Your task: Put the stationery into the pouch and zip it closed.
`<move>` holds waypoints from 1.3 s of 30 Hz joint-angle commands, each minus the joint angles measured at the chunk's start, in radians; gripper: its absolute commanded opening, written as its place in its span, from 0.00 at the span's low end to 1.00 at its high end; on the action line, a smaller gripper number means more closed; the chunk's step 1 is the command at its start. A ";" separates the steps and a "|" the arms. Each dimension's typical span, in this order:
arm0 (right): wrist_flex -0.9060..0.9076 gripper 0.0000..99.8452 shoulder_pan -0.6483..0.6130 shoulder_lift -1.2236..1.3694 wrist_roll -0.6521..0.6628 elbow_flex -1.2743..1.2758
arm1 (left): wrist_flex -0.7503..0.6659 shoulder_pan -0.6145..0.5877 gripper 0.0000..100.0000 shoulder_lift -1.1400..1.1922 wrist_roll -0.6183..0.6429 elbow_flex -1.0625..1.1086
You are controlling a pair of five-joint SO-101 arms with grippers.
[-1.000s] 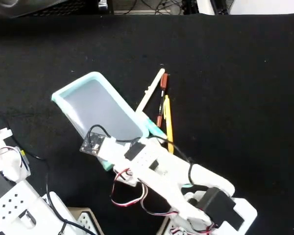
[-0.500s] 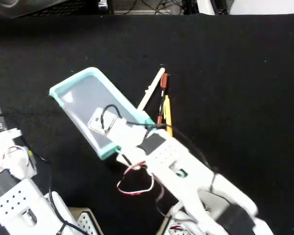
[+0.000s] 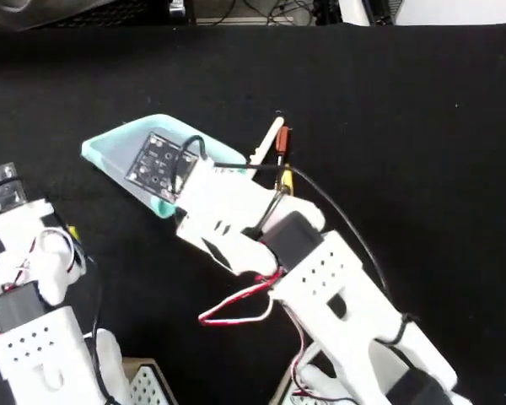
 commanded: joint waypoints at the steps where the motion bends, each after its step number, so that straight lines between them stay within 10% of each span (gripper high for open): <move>1: 0.003 0.01 -0.012 0.022 0.006 -0.142 | 0.100 0.122 0.15 -0.014 0.014 -0.162; 25: 0.097 0.01 -0.051 0.073 0.049 -0.289 | 0.279 0.392 0.19 -0.005 0.017 -0.493; 39: 0.098 0.01 -0.087 0.079 0.048 -0.289 | 0.029 0.392 0.19 -0.005 0.017 -0.269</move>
